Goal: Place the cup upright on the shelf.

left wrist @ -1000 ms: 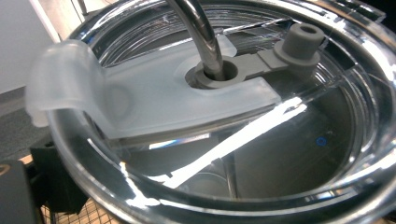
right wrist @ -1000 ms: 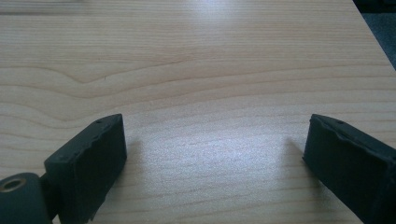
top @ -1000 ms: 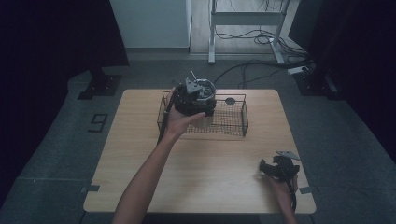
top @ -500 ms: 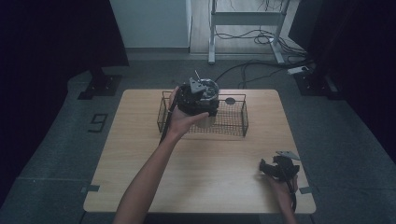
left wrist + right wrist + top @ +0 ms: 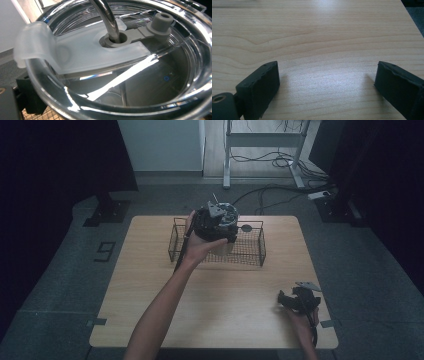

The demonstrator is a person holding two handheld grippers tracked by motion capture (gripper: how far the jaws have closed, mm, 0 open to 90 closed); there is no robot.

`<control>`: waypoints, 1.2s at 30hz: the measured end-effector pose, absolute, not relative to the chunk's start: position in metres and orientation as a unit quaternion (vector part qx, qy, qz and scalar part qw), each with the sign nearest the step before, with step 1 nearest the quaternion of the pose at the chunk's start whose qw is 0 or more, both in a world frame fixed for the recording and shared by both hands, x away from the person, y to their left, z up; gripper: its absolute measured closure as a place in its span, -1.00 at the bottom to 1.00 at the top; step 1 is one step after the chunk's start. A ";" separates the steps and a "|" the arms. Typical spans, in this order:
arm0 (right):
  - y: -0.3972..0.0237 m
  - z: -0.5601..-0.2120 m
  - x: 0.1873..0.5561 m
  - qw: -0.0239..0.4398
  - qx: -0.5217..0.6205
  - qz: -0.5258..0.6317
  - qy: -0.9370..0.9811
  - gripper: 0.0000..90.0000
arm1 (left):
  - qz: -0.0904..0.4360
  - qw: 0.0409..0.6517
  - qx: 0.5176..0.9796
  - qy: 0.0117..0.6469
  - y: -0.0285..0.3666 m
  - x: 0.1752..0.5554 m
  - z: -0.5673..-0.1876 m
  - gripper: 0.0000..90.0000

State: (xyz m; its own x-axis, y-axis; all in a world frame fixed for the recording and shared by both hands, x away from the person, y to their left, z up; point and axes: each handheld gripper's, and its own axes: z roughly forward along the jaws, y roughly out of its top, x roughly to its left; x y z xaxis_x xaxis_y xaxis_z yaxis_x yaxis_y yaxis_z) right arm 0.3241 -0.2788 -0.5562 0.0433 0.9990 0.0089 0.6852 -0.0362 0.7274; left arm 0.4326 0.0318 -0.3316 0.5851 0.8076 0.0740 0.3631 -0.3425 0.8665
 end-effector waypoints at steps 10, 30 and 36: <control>-0.279 -0.556 0.324 0.283 0.665 0.278 0.633 -0.87 | 0.255 0.431 0.775 0.385 0.030 0.448 -0.338 -0.90; -0.279 -0.556 0.324 0.285 0.664 0.278 0.633 -0.86 | 0.257 0.421 0.772 0.400 0.023 0.474 -0.352 -0.90; -0.279 -0.556 0.324 0.285 0.664 0.278 0.633 -0.86 | 0.256 0.415 0.772 0.408 0.022 0.482 -0.362 -0.90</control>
